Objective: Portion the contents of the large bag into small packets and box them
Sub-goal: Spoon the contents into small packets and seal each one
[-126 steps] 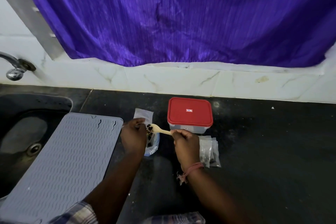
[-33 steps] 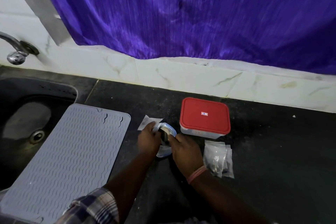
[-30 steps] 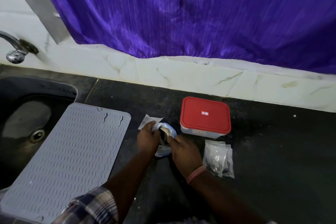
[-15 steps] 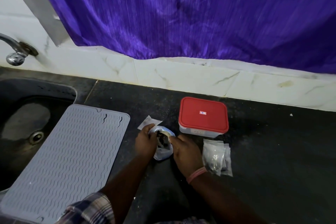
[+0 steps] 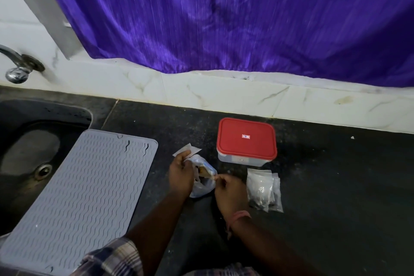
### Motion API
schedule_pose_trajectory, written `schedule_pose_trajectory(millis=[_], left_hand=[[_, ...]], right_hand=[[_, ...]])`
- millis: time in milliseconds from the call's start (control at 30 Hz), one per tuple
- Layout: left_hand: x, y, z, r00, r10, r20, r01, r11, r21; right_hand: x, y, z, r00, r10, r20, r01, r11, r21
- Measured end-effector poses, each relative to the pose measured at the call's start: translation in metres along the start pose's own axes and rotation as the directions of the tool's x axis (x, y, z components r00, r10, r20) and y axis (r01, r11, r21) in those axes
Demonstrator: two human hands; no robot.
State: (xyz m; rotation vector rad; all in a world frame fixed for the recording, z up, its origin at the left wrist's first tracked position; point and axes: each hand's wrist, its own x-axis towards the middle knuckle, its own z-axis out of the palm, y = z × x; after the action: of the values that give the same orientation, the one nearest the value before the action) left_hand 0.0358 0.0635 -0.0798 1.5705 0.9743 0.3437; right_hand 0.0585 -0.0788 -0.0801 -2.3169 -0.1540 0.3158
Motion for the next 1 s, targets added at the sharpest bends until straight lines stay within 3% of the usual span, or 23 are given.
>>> schedule_pose_trajectory(millis=[133, 233, 367, 533, 800, 1000], left_hand=[[-0.004, 0.001, 0.001, 0.999, 0.037, 0.033, -0.040, 0.994, 0.106], [-0.002, -0.002, 0.003, 0.993, 0.093, 0.076, -0.107, 0.972, 0.211], [-0.003, -0.002, 0.002, 0.993, 0.071, 0.094, -0.087, 0.981, 0.172], [-0.007, -0.001, 0.001, 0.992, 0.075, 0.100, -0.088, 0.987, 0.132], [-0.008, 0.008, 0.003, 0.990, 0.116, 0.075, -0.131, 0.959, 0.252], [-0.009, 0.011, 0.004, 0.994, 0.039, 0.099, -0.053, 0.988, 0.144]], right_hand=[[0.001, -0.003, 0.001, 0.979, 0.205, -0.006, -0.201, 0.964, 0.177], [-0.001, -0.007, -0.002, 0.975, 0.210, -0.078, -0.193, 0.964, 0.185], [0.000, -0.006, -0.005, 0.982, 0.173, -0.071, -0.156, 0.966, 0.208], [0.007, 0.004, -0.005, 0.957, 0.290, -0.014, -0.267, 0.897, 0.353], [0.010, 0.011, -0.011, 0.922, 0.386, -0.023, -0.321, 0.798, 0.509], [0.008, 0.015, -0.017, 0.931, 0.363, -0.027, -0.294, 0.795, 0.531]])
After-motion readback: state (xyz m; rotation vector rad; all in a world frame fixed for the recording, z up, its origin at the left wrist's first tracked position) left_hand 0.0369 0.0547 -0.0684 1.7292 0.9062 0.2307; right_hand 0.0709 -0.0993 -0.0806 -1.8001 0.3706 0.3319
